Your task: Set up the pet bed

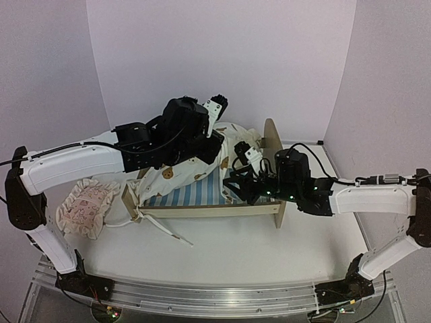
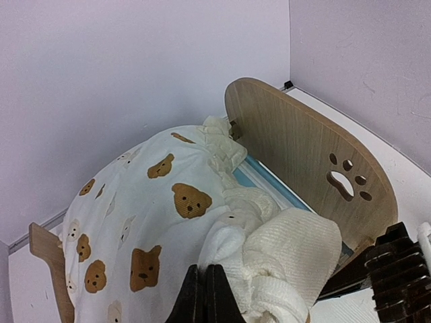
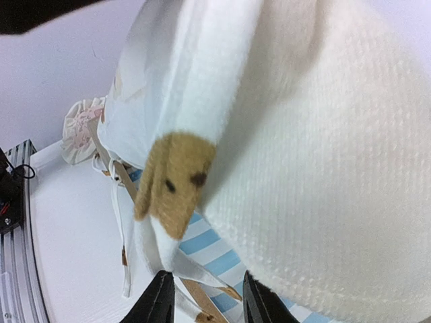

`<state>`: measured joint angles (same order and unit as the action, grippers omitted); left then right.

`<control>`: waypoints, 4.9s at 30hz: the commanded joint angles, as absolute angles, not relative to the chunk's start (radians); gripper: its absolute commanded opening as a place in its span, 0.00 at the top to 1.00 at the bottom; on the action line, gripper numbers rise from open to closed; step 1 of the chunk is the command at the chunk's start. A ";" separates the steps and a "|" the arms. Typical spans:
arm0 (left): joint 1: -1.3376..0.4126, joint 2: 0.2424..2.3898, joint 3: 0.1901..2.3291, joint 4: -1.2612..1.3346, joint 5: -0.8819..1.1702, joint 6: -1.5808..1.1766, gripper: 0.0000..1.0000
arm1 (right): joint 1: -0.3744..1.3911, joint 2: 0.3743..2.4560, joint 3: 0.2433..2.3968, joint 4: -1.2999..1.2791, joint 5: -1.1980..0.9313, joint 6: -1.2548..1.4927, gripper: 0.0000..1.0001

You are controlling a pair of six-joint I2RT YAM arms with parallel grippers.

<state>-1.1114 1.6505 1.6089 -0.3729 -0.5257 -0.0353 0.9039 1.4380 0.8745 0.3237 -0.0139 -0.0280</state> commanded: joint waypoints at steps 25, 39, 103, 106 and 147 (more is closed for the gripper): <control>-1.100 1.590 1.624 -0.302 -0.522 -0.057 1.00 | 0.906 1.428 0.890 0.426 -0.081 0.082 0.55; -1.100 1.587 1.619 -0.299 -0.511 -0.064 1.00 | 0.905 1.514 0.938 0.446 -0.039 0.122 0.76; -1.100 1.679 1.653 -0.344 -0.205 -0.170 1.00 | 0.907 1.292 1.206 -0.544 0.666 0.009 1.00; -1.100 1.695 1.656 -0.339 -0.190 -0.177 1.00 | 0.907 1.283 1.188 -0.546 0.679 0.011 1.00; -1.100 1.941 1.806 -0.354 -0.182 -0.179 1.00 | 0.961 1.099 0.835 -0.593 0.415 0.370 0.51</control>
